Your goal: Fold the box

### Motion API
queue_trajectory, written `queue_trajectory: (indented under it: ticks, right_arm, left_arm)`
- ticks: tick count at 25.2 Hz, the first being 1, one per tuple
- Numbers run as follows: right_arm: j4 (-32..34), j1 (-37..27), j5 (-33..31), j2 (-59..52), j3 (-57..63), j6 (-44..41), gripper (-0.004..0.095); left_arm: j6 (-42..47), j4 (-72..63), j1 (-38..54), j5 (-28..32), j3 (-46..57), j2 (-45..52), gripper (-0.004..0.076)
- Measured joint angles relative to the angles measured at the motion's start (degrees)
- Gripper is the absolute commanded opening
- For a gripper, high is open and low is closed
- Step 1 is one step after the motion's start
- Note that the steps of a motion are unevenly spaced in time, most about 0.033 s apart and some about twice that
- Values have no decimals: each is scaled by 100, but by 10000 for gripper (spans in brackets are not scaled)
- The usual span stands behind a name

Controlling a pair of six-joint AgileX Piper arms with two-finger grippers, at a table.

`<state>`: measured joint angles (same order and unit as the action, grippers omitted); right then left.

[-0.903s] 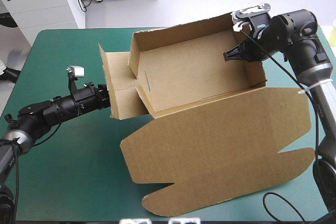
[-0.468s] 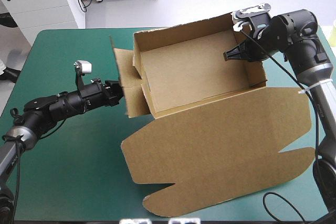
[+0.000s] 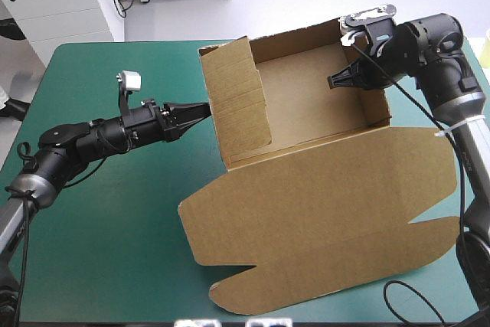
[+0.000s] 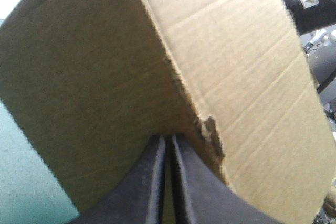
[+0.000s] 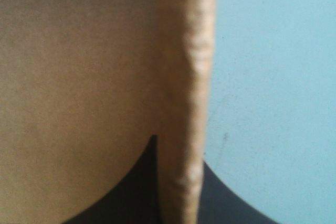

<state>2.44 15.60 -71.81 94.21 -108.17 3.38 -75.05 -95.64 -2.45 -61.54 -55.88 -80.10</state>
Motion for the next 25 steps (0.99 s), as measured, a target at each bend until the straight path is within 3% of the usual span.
queue_trajectory:
  ticks: [4, 6, 14, 19, 25]
  right_arm:
    - [12, 0, 0, 5, 0, 6, -18]
    - [17, 0, 0, 22, 0, 6, -18]
    - [17, 0, 0, 34, 0, 51, -17]
    - [62, 0, 0, 34, 0, 61, -17]
    - [158, 14, 5, 41, 0, 75, -17]
  left_arm:
    - [234, 2, 0, -84, -260, 0, 316]
    - [349, 2, 0, -57, -335, 0, 351]
    - [880, 2, -4, 223, -378, -2, 349]
    - [1850, 1086, -183, 1068, -571, -7, 348]
    - [3573, 2993, -1239, 2458, -1338, -39, 348]
